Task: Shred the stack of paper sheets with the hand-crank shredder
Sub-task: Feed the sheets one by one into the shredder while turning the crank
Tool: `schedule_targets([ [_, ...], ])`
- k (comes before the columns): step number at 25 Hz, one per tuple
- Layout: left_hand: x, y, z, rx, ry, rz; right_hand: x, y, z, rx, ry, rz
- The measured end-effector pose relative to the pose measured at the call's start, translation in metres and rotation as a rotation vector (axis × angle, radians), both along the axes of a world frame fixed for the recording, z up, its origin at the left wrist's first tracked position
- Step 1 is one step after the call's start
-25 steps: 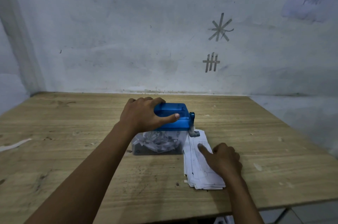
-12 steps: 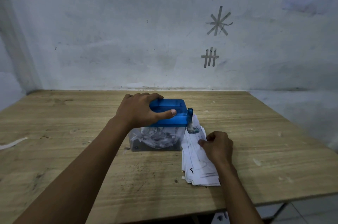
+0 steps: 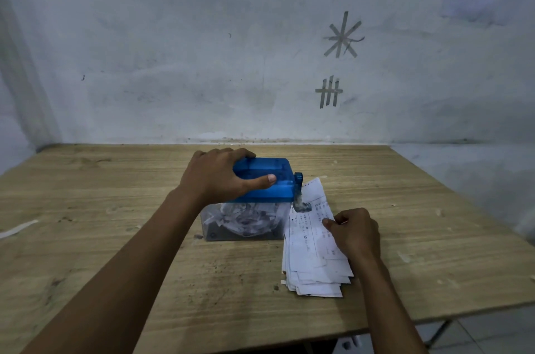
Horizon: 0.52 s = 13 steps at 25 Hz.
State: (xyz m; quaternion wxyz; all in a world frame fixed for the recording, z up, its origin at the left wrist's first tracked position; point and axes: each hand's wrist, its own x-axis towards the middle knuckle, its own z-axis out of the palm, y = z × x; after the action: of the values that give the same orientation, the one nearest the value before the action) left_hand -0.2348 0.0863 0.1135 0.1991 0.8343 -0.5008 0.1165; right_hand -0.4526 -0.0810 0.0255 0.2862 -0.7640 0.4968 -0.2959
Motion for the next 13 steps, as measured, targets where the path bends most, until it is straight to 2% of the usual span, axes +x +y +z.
schedule_targets([
  [8,0.000,0.000,0.003,0.017,0.018,0.006,-0.003,-0.004,0.000,0.069,-0.021,0.024],
  [13,-0.001,0.001,0.004,0.015,0.016,0.019,-0.003,-0.002,0.012,-0.004,-0.099,0.090],
])
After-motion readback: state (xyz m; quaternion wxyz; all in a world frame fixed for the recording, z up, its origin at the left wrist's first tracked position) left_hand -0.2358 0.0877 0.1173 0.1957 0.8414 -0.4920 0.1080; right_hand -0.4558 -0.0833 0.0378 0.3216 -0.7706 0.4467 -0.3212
